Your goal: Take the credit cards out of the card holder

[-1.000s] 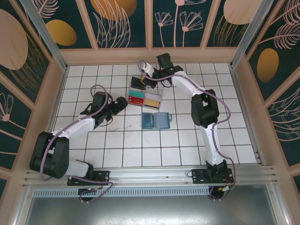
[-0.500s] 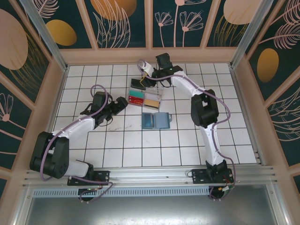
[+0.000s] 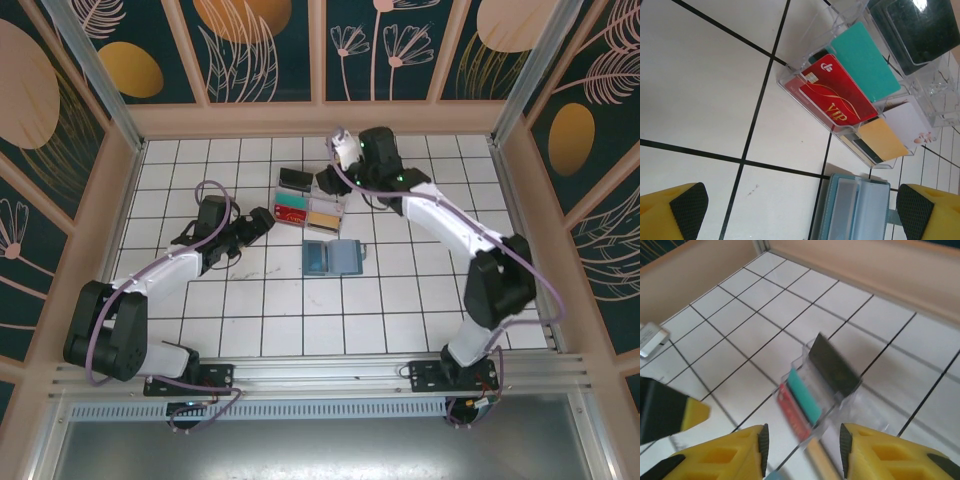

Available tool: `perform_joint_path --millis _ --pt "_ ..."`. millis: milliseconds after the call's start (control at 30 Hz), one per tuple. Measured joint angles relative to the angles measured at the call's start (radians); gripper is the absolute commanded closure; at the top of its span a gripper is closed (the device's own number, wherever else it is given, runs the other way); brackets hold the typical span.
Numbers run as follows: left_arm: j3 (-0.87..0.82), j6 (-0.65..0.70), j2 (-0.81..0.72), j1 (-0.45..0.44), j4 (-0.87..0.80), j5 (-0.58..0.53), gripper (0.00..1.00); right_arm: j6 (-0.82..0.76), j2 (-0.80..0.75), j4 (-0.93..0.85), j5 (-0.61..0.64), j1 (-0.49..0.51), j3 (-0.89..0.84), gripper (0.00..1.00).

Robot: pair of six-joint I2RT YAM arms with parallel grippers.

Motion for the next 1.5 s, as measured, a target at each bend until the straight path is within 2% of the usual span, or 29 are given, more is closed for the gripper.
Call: perform_joint_path --millis 167,333,433,600,767,967,1233,1500 --pt "0.000 0.011 0.009 0.000 0.004 0.049 0.14 0.237 -0.114 0.006 0.076 0.039 -0.216 0.56" --pt "0.000 0.011 0.016 -0.011 0.008 0.089 0.32 0.475 -0.153 0.039 0.038 0.034 -0.412 0.58" --pt "0.003 0.002 0.023 -0.041 0.011 0.103 0.42 0.605 -0.154 0.095 -0.001 0.035 -0.493 0.62" --pt "0.036 -0.022 0.080 -0.134 0.035 0.111 0.56 0.746 -0.112 0.192 -0.060 0.039 -0.527 0.75" --pt "0.080 -0.053 0.175 -0.221 0.076 0.116 0.71 0.824 -0.010 0.222 -0.080 0.058 -0.513 0.84" --pt "0.107 -0.082 0.276 -0.253 0.113 0.115 0.85 0.860 0.082 0.225 -0.080 0.060 -0.473 0.86" --pt "0.138 -0.093 0.399 -0.266 0.127 0.111 0.90 0.861 0.160 0.199 -0.078 0.060 -0.428 0.87" --pt "0.138 -0.110 0.407 -0.270 0.128 0.102 0.92 0.850 0.166 0.166 -0.069 0.060 -0.426 0.81"
